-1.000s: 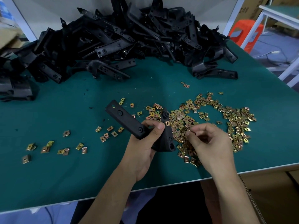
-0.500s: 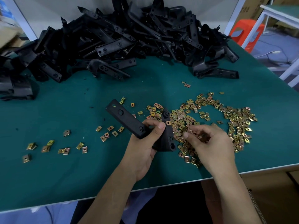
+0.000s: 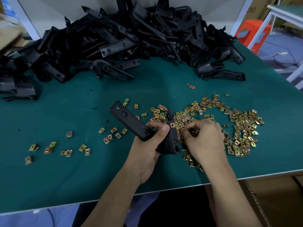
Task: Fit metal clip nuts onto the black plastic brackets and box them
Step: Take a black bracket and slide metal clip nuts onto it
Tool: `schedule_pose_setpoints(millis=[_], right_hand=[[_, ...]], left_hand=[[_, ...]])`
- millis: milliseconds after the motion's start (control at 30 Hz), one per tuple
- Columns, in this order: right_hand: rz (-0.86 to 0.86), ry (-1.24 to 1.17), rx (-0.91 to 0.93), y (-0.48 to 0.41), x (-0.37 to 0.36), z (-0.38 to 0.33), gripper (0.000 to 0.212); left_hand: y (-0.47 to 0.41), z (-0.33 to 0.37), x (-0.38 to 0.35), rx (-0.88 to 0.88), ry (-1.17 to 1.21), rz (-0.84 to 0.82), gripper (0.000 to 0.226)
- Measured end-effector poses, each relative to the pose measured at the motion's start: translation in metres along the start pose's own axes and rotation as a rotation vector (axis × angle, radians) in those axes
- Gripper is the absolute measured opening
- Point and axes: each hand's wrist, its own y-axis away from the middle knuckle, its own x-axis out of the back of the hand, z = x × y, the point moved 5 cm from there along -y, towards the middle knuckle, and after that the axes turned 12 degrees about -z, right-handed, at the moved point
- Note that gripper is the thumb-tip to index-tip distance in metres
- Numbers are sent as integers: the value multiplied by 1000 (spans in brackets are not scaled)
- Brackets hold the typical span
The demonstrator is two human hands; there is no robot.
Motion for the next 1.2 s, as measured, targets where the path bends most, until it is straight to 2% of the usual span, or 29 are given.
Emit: schedule_pose_setpoints(millis=[167, 333, 467, 533, 667, 933, 1067, 1200], right_hand=[[55, -25, 31, -1, 0, -3, 12], [106, -437, 5, 9, 6, 4, 14], [-88, -926, -17, 18, -2, 5, 3], [-150, -1033, 33, 23, 0, 5, 9], [-179, -1113, 83, 28, 6, 7, 19], [-189, -1082, 98, 38, 1, 2, 11], [-253, -1090, 80, 43, -9, -3, 11], [-307, -1204, 25, 45, -14, -7, 20]], left_hand=[[0, 1, 0, 3, -5, 2, 10], [0, 1, 0, 9, -6, 3, 11], [-1, 1, 1, 6, -14, 6, 12], [0, 1, 1, 12, -6, 5, 12], [0, 1, 2, 14, 5, -3, 10], [1, 2, 2, 6, -12, -6, 15], [2, 3, -1, 4, 6, -53, 32], [3, 3, 0, 14, 27, -75, 34]])
